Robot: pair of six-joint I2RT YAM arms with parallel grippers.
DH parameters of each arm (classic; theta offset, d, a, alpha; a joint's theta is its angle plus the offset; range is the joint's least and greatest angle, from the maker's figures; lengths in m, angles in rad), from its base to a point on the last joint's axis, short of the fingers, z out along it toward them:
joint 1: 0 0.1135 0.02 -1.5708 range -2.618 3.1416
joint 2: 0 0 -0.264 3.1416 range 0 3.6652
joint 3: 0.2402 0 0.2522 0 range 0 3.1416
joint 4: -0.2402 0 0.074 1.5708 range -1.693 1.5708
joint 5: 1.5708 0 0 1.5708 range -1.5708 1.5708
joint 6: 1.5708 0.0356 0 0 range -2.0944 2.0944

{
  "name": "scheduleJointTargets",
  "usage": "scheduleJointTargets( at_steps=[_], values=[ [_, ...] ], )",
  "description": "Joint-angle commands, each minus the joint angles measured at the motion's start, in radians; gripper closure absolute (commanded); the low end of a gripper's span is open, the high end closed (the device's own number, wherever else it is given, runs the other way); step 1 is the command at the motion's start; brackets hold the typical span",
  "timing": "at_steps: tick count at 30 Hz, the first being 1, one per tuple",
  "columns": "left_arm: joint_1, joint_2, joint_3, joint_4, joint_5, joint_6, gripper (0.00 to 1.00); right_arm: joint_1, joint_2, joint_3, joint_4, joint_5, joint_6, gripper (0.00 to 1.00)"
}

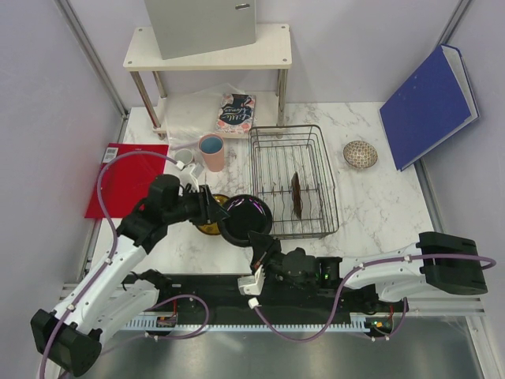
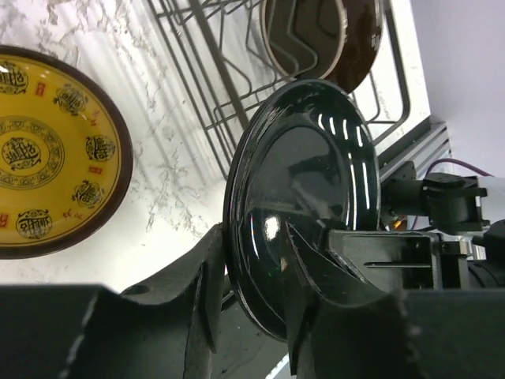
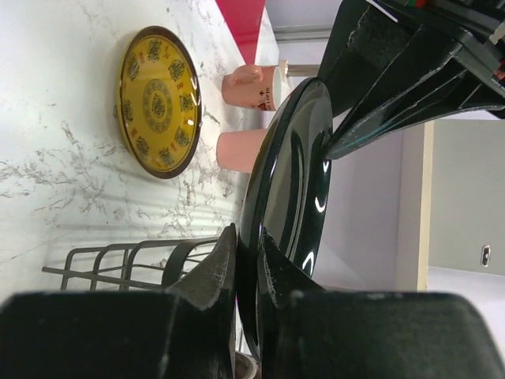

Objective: Unload the mixed dishes from the dish rack
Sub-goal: Place the plate at the center of the board.

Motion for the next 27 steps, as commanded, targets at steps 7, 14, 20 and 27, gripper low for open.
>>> scheduleJointTargets(
  at_steps=[7, 14, 20, 27],
  values=[
    [-0.053, 0.053, -0.052, 0.050, 0.235, 0.008, 0.50, -0.002, 0.009, 0.087, 0.081, -0.081, -0.032, 1.00],
    [-0.054, 0.042, -0.052, 0.067, 0.220, 0.008, 0.51, -0.002, 0.004, 0.089, 0.083, -0.084, -0.030, 1.00],
    [-0.054, 0.027, -0.069, 0.098, 0.237, -0.003, 0.91, -0.002, 0.001, 0.078, 0.086, -0.078, -0.019, 1.00],
    [-0.054, 0.000, -0.076, 0.125, 0.206, -0.030, 0.96, 0.000, -0.020, 0.058, 0.078, -0.077, -0.003, 1.00]
  ],
)
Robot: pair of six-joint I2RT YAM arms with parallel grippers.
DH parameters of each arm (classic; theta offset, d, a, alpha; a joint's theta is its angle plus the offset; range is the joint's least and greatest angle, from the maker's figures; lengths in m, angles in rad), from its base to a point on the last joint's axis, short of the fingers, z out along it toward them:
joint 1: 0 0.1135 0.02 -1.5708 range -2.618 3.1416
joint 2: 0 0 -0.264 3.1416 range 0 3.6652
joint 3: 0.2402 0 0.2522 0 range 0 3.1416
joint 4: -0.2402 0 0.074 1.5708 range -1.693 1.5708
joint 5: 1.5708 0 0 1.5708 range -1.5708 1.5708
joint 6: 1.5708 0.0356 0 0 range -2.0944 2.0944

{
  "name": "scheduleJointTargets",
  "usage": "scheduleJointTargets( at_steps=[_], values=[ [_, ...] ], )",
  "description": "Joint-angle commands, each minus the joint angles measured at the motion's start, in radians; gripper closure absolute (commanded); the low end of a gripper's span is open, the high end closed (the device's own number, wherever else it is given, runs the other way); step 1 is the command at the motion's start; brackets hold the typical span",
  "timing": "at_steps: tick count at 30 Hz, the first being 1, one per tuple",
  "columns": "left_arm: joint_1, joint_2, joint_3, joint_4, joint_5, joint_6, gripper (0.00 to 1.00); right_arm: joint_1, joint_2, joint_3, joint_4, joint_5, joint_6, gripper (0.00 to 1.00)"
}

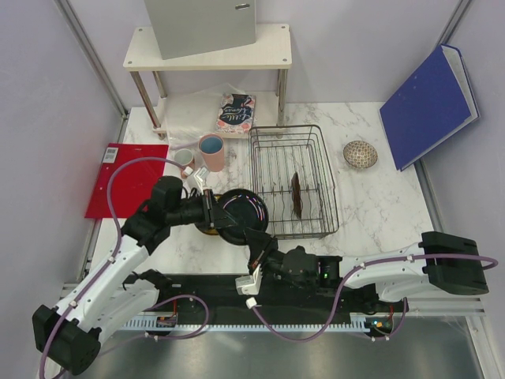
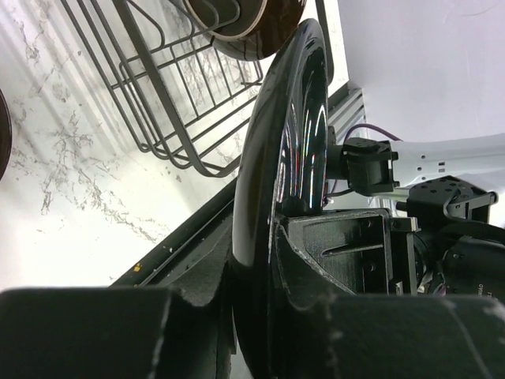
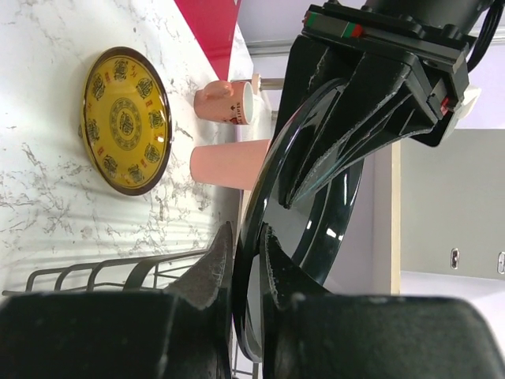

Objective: Unload the mixed dishes from the dish rack
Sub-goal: Place the plate at the center of the board.

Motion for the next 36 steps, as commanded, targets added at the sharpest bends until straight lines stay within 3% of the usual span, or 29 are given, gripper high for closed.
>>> scheduleJointTargets(
  at_steps=[1, 2, 4, 5, 6, 7, 14, 15, 19, 25, 29, 36],
  values=[
    [-0.039, -0.026, -0.027, 0.058, 0.006, 0.129, 0.98, -0.002, -0.023, 0.023, 0.056, -0.063, 0.044, 1.00],
    [-0.039, -0.033, -0.034, 0.065, -0.003, 0.123, 0.98, -0.004, -0.025, 0.025, 0.046, -0.063, 0.049, 1.00],
    [-0.039, -0.061, -0.050, 0.093, -0.021, 0.098, 0.98, -0.002, -0.023, 0.028, 0.034, -0.037, 0.076, 0.81],
    [-0.039, -0.072, -0.056, 0.099, -0.037, 0.083, 0.98, 0.001, -0.023, 0.028, 0.034, -0.025, 0.088, 0.52],
    [-0.037, -0.079, -0.064, 0.113, -0.044, 0.072, 0.98, 0.001, -0.026, 0.022, 0.034, -0.014, 0.098, 0.34],
    [-0.036, -0.092, -0.068, 0.127, -0.052, 0.067, 0.98, 0.002, -0.037, 0.019, 0.026, -0.010, 0.116, 0.02],
    [-0.031, -0.118, -0.051, 0.155, -0.120, 0.032, 0.98, 0.028, -0.130, 0.044, -0.018, 0.110, 0.338, 0.02],
    [-0.028, -0.116, -0.044, 0.151, -0.144, 0.031, 0.98, 0.027, -0.146, 0.095, -0.041, 0.147, 0.503, 0.02],
    [0.025, -0.116, 0.002, 0.121, -0.225, 0.027, 0.98, 0.015, -0.195, 0.375, -0.434, 0.368, 1.014, 0.02],
    [0.113, -0.113, -0.019, 0.064, -0.393, -0.011, 0.98, -0.025, -0.408, 0.434, -0.460, 0.397, 1.399, 0.02],
    [0.151, -0.095, -0.068, 0.056, -0.445, -0.052, 0.98, -0.038, -0.496, 0.434, -0.501, 0.432, 1.495, 0.02],
    [0.176, 0.017, -0.156, 0.148, -0.416, -0.095, 0.98, -0.036, -0.530, 0.414, -0.569, 0.417, 1.549, 0.02]
  ],
)
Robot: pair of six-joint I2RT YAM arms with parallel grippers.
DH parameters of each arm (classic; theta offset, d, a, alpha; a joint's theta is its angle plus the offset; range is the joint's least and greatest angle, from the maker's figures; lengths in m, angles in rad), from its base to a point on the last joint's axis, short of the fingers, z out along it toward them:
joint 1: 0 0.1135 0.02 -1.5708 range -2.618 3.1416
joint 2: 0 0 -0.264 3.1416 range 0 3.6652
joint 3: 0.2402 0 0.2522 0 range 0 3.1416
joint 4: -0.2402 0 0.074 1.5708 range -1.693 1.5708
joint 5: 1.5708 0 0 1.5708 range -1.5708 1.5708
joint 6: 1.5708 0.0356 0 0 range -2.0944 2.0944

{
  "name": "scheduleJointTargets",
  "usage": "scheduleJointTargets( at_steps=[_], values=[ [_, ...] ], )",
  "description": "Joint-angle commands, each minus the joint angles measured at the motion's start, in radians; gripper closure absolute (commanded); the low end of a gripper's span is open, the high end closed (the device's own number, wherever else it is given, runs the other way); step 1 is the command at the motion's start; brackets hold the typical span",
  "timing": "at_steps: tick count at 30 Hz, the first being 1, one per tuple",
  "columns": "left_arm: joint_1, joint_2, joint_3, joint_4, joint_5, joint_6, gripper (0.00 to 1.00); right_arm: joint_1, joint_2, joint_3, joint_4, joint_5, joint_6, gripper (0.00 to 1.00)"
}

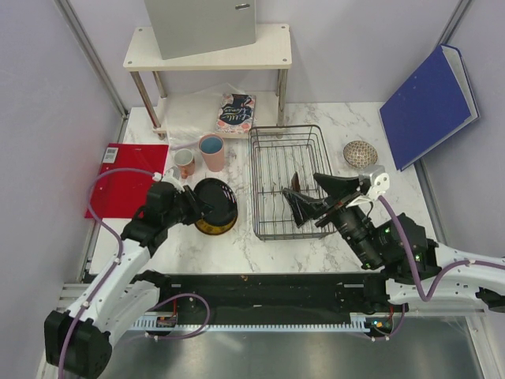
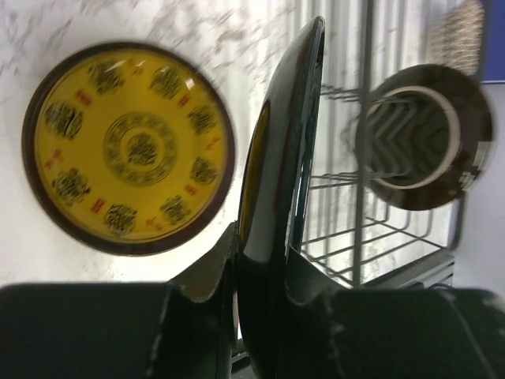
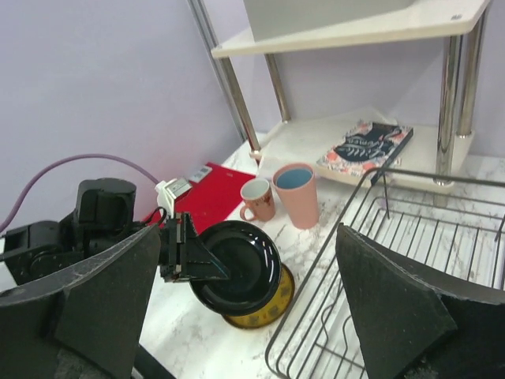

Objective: Unload the mixed dishes from the dish rack
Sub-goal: Place the plate at the center of the board.

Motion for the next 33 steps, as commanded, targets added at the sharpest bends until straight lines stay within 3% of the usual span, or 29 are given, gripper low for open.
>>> scheduleJointTargets(
  at_steps=[1, 13, 19, 25, 33],
  values=[
    [0.013, 0.060, -0.039, 0.083, -0.016, -0.058, 0.98, -0.001, 0.000, -0.026, -0.074, 0.007, 0.105, 0.02],
    [0.025, 0.225, -0.063, 0.182, -0.035, -0.086, 0.98, 0.001, -0.014, -0.108, -0.054, -0.009, 0.149, 0.02],
    [0.027, 0.311, -0.036, 0.154, -0.018, -0.086, 0.97, -0.001, -0.029, -0.123, -0.056, 0.001, 0.142, 0.02],
    [0.027, 0.302, -0.010, 0.101, -0.003, -0.061, 0.77, -0.001, -0.029, -0.132, -0.056, 0.004, 0.137, 0.02],
    [0.027, 0.323, 0.125, -0.118, 0.007, 0.037, 0.53, 0.001, 0.002, -0.125, -0.056, 0.001, 0.132, 0.02]
  ],
)
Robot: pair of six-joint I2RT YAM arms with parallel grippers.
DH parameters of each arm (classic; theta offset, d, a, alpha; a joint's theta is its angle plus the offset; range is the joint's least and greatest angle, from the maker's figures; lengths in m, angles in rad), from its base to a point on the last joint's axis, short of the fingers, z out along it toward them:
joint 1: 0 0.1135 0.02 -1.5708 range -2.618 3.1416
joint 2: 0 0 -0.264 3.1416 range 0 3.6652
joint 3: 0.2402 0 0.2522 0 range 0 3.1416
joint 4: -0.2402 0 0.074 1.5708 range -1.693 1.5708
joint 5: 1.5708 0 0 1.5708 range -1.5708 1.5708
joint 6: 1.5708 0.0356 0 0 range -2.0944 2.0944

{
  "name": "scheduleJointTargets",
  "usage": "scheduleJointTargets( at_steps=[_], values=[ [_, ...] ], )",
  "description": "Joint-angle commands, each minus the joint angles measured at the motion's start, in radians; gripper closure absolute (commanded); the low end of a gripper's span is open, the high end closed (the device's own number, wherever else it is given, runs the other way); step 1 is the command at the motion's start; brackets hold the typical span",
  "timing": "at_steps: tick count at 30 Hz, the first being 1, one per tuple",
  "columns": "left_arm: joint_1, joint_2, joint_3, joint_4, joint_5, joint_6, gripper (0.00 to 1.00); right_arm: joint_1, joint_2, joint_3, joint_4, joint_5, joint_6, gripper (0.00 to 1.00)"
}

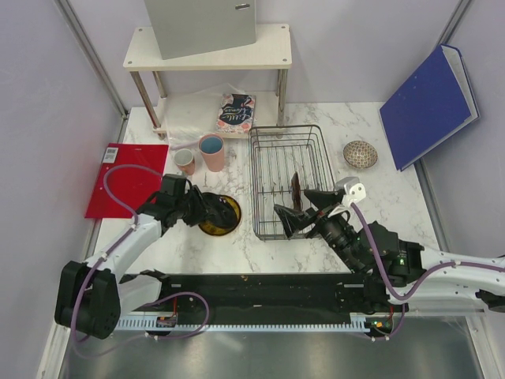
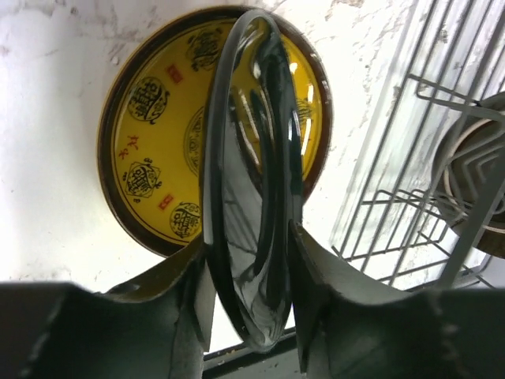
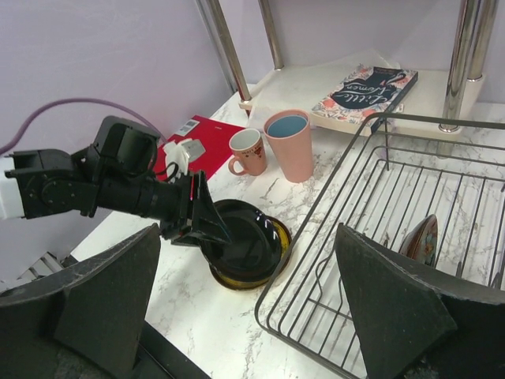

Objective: Unload the mixed dishes from the dish rack
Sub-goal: Place the plate at the center of the board, then pick up the plate from the dish rack.

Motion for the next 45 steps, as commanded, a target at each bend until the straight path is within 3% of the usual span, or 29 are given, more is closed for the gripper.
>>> scheduleJointTargets(
  at_steps=[1, 10, 26, 32, 35, 39, 45],
  values=[
    [0.003, 0.033, 0.117, -0.141, 0.024, 0.098, 0.48, -0.001, 0.022, 0.006, 0.019, 0.001, 0.001, 0.02],
    [0.003, 0.154, 0.148, -0.265, 0.047, 0.198, 0.45, 0.001, 0.044, 0.006, 0.019, 0.004, -0.002, 0.02],
    [0.002, 0.128, 0.239, -0.366, -0.177, 0.272, 0.45, 0.001, 0.040, -0.026, 0.016, 0.016, 0.006, 0.02],
    [0.003, 0.053, 0.260, -0.391, -0.250, 0.247, 0.45, 0.001, 0.048, -0.026, 0.007, 0.040, 0.012, 0.02],
    [0.002, -0.048, 0.289, -0.389, -0.279, 0.224, 0.45, -0.007, 0.080, 0.006, -0.072, 0.137, 0.045, 0.02],
    [0.002, -0.177, 0.334, -0.366, -0.246, 0.233, 0.45, -0.117, 0.207, 0.095, -0.331, 0.220, 0.092, 0.02],
    [0.000, -0.269, 0.357, -0.308, -0.100, 0.272, 0.47, -0.331, 0.267, 0.066, -0.338, 0.090, -0.035, 0.02]
  ],
)
